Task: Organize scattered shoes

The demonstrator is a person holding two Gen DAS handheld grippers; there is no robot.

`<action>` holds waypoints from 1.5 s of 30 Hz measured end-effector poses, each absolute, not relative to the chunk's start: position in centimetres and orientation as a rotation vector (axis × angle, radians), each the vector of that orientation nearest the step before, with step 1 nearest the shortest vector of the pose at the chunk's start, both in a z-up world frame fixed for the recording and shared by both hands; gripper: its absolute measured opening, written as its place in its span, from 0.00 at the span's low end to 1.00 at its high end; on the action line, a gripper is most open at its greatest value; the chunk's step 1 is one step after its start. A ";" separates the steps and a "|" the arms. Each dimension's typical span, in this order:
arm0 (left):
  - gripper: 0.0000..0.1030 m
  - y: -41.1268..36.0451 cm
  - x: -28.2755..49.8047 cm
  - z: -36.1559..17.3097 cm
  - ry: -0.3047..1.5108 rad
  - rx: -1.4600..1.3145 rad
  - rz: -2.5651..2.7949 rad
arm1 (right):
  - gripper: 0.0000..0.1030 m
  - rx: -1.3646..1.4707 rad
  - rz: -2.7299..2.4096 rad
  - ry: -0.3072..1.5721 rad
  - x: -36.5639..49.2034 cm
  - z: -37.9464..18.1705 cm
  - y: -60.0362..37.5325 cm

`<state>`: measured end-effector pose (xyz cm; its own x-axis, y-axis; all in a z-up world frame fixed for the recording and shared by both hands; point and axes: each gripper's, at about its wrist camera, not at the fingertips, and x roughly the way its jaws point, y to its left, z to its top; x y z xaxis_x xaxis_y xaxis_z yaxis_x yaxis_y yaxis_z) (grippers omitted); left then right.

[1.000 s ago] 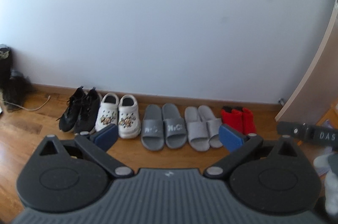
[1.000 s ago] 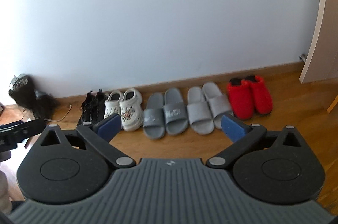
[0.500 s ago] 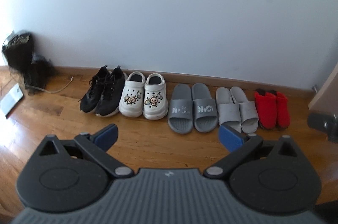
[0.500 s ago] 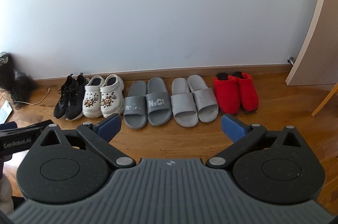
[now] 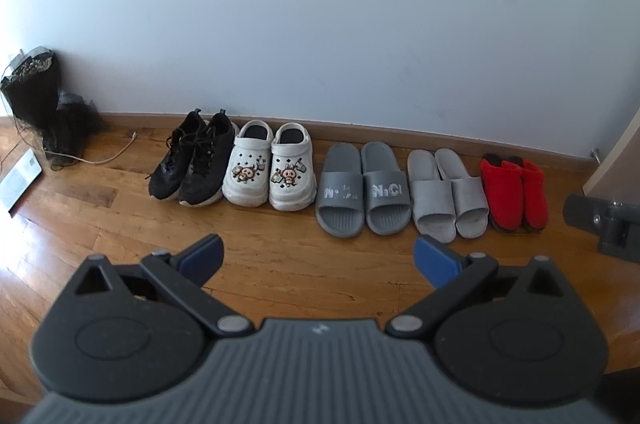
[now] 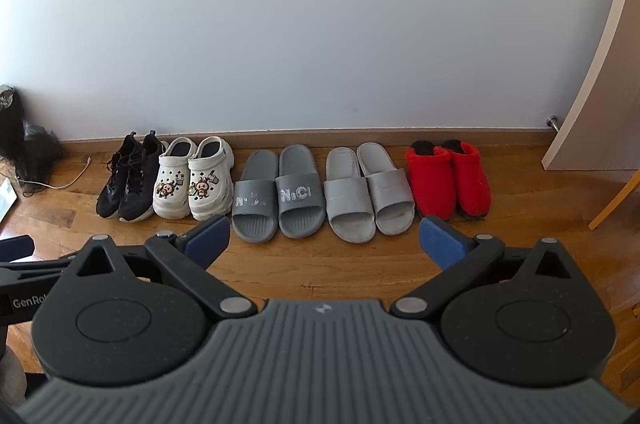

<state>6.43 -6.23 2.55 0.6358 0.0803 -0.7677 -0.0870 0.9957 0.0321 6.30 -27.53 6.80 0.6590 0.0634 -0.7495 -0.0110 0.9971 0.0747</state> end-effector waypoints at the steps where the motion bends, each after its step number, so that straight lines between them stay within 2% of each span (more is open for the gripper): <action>1: 1.00 -6.2 6.4 2.5 0.878 -0.007 0.095 | 0.99 0.064 0.041 0.851 6.3 6.8 -27.4; 45: 1.00 -6.2 6.5 2.6 0.889 -0.009 0.087 | 0.99 0.061 0.040 0.869 6.2 7.0 -26.6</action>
